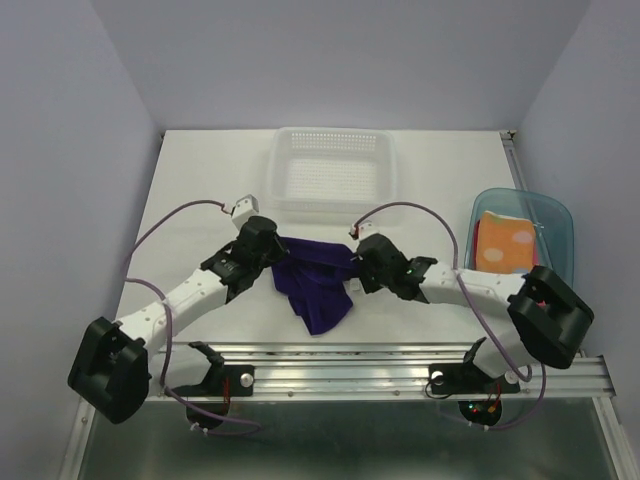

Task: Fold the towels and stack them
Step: Flatten out the crumpled towel, then fold the towel

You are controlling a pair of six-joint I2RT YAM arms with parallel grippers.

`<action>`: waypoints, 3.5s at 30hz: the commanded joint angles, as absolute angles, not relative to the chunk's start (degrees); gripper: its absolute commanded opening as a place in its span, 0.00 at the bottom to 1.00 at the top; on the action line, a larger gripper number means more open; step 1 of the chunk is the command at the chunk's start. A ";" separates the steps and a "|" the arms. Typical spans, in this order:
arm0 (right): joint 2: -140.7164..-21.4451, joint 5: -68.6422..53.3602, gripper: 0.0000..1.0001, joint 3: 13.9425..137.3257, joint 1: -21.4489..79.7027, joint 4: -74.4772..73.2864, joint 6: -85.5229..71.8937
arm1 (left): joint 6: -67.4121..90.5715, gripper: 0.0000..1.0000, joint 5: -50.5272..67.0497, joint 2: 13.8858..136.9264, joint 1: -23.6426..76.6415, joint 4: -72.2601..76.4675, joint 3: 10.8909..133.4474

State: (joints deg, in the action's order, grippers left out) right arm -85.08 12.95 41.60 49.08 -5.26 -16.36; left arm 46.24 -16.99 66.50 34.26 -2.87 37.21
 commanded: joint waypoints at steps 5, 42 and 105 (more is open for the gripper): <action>-68.92 16.08 0.01 61.94 48.78 -16.78 -7.05 | 38.68 0.00 -14.68 52.83 33.93 -0.79 52.45; -69.88 -33.56 0.01 122.61 47.81 -40.96 7.38 | 37.00 0.00 21.89 46.85 33.93 -0.26 86.13; -84.11 -0.35 0.01 73.22 42.71 -22.58 -2.37 | 32.17 0.00 6.07 62.94 12.13 0.27 47.56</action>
State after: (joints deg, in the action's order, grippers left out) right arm -87.50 -5.67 75.22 42.06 -23.77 1.39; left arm 31.42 6.66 66.78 12.36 1.06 50.09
